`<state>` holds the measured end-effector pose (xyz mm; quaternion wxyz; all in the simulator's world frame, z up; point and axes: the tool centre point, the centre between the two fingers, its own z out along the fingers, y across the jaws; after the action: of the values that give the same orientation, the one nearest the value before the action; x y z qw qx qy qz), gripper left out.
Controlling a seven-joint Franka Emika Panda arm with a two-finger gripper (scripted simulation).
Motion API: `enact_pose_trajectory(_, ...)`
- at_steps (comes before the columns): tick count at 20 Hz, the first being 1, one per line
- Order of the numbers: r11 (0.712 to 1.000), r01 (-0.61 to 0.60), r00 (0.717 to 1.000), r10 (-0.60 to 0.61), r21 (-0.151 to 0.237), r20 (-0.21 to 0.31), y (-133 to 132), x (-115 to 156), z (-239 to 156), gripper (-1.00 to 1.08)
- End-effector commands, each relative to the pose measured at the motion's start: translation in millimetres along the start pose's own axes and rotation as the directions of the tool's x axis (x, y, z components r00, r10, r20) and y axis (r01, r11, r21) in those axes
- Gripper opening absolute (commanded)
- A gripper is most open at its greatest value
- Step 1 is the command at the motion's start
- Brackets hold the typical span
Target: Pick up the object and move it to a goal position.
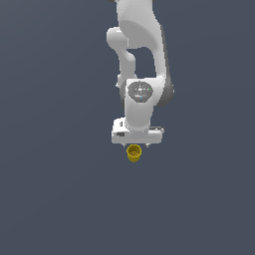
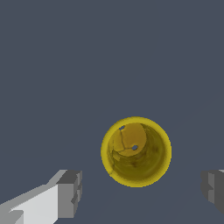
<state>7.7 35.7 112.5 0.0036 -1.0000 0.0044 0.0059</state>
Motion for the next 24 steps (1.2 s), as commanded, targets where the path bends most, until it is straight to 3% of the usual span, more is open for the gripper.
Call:
enact_pose_trajectory(1, 1.0, -0.002, 1.0, 0.002, -0.004, -0.007, 2, 4, 9, 1.0)
enact_pose_trajectory(10, 1.0, -0.004, 1.0, 0.004, -0.006, -0.009, 4, 5, 18, 1.0)
enact_pose_trajectory(24, 1.0, -0.004, 1.0, 0.004, -0.007, -0.011, 4, 7, 66, 1.0)
